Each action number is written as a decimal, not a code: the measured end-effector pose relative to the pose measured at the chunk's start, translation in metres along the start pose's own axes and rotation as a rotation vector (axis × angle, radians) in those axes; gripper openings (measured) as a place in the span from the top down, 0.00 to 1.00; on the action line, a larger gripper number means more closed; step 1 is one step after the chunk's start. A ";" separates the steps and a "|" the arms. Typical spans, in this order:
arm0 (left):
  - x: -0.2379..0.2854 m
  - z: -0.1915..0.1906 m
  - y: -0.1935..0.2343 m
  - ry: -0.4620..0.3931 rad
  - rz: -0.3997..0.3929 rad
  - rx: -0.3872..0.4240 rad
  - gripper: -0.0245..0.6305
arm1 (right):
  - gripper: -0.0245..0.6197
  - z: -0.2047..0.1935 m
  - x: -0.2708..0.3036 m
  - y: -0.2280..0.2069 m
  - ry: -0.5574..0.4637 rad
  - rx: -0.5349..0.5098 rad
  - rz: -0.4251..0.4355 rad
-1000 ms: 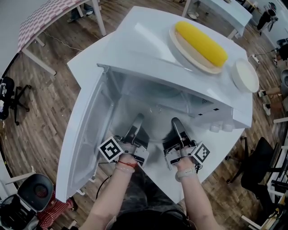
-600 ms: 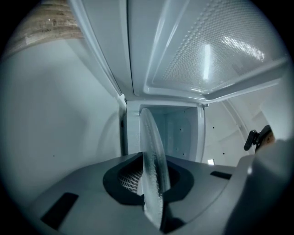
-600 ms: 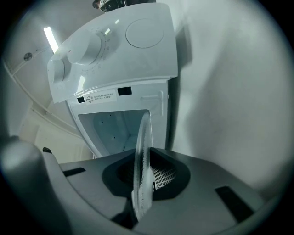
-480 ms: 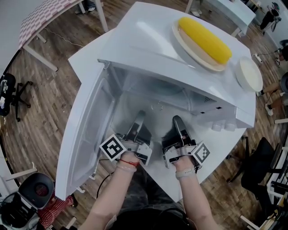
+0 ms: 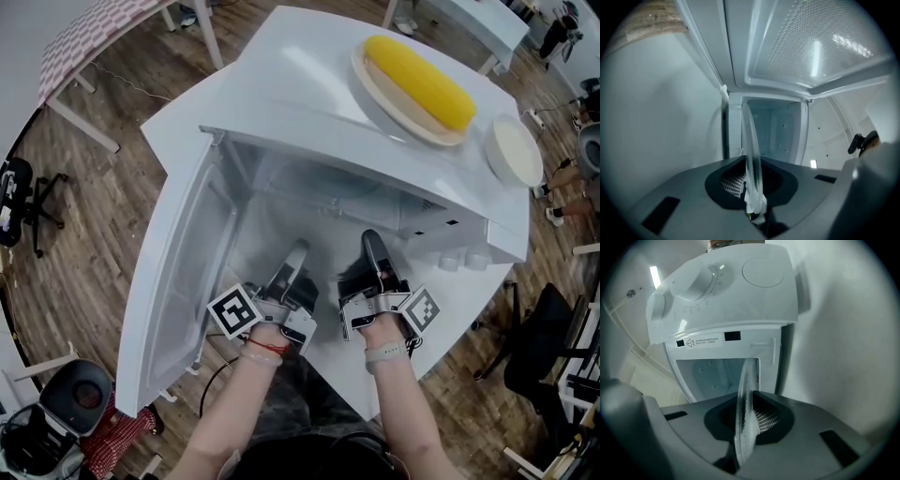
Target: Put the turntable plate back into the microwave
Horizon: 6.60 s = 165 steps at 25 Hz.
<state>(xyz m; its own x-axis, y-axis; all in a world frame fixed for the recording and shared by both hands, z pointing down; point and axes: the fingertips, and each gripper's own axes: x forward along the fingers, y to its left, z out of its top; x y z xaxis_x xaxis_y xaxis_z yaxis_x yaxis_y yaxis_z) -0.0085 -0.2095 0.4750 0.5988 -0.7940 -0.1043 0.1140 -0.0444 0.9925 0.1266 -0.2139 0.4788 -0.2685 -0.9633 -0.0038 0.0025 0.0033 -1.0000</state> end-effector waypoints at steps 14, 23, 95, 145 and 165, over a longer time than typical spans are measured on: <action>0.006 -0.003 0.001 -0.005 0.001 -0.097 0.91 | 0.90 0.003 0.023 0.007 -0.018 -0.051 -0.011; 0.017 -0.002 0.002 -0.017 0.005 -0.145 0.91 | 0.90 0.010 0.027 0.006 -0.025 -0.075 -0.029; 0.034 -0.017 0.007 0.036 -0.015 -0.047 0.90 | 0.88 -0.004 0.027 -0.003 0.079 -0.068 -0.071; 0.047 0.006 0.012 -0.019 0.018 -0.050 0.90 | 0.91 -0.029 0.025 -0.005 0.206 -0.131 -0.053; 0.048 0.009 0.011 0.003 0.014 -0.039 0.90 | 0.85 -0.027 0.033 -0.004 0.191 -0.098 -0.089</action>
<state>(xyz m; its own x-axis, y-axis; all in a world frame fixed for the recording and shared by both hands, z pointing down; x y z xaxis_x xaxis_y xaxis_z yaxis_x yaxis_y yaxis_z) 0.0144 -0.2530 0.4815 0.6029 -0.7927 -0.0903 0.1362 -0.0092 0.9906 0.0920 -0.2389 0.4822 -0.4408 -0.8927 0.0936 -0.1200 -0.0447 -0.9918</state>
